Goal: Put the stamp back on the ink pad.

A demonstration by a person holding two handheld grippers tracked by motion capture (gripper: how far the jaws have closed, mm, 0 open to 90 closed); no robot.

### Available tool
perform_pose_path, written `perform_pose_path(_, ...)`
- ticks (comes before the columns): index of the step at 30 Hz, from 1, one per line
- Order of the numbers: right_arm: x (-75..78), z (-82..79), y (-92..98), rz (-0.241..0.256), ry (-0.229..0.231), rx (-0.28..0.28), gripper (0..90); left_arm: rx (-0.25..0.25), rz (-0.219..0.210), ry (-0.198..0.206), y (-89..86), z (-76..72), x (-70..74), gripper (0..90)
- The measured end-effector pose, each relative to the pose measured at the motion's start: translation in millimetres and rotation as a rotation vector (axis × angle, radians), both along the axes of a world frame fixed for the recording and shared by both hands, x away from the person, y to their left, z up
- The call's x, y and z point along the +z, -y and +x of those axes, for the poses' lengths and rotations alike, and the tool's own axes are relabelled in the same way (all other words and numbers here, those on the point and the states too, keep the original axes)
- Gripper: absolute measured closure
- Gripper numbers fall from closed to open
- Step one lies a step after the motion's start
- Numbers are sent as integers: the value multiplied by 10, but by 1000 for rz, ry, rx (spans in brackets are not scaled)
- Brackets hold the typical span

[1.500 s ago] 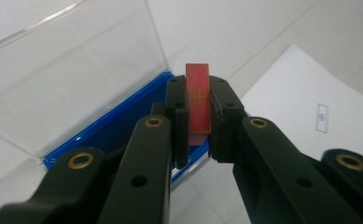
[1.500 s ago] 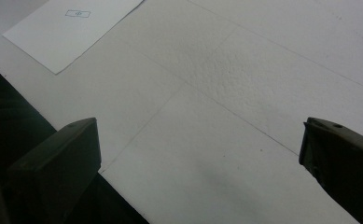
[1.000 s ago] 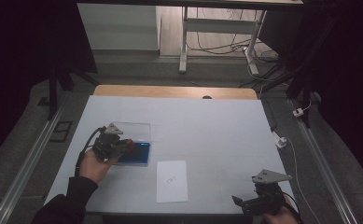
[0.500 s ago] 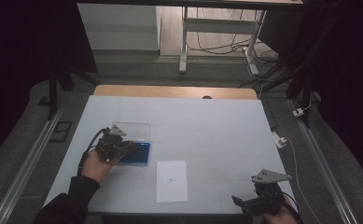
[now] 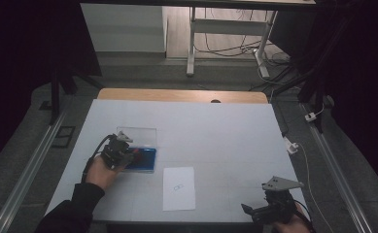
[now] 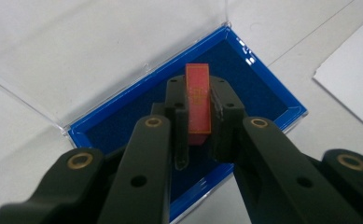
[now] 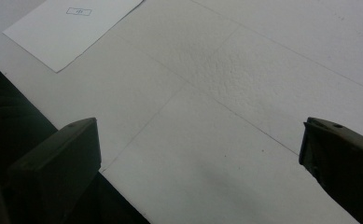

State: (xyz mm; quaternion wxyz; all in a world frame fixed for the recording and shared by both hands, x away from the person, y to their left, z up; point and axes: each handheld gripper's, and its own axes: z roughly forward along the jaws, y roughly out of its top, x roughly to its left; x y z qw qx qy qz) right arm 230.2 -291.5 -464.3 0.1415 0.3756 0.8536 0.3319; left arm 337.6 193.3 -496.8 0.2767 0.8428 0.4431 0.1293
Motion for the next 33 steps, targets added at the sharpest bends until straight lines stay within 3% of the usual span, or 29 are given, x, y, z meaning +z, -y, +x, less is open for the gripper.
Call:
perform_pose_path(7,0,-1,0,-1,0,0,0,4,-7,-9,-8,8,-9,782)
perform_pose_path(12,1,-2,0,-1,1,1,0,14,-12,-6,-2,8,2,701)
perform_pose_path(22,1,-4,0,-1,1,1,0,41,-91,3,-71,-8,79,537)
perform_pose_path(27,1,-4,0,-1,2,1,0,42,-139,-25,-86,-8,83,417)
perform_pose_path(33,2,-4,1,0,2,0,0,42,-185,6,-78,-57,137,194)
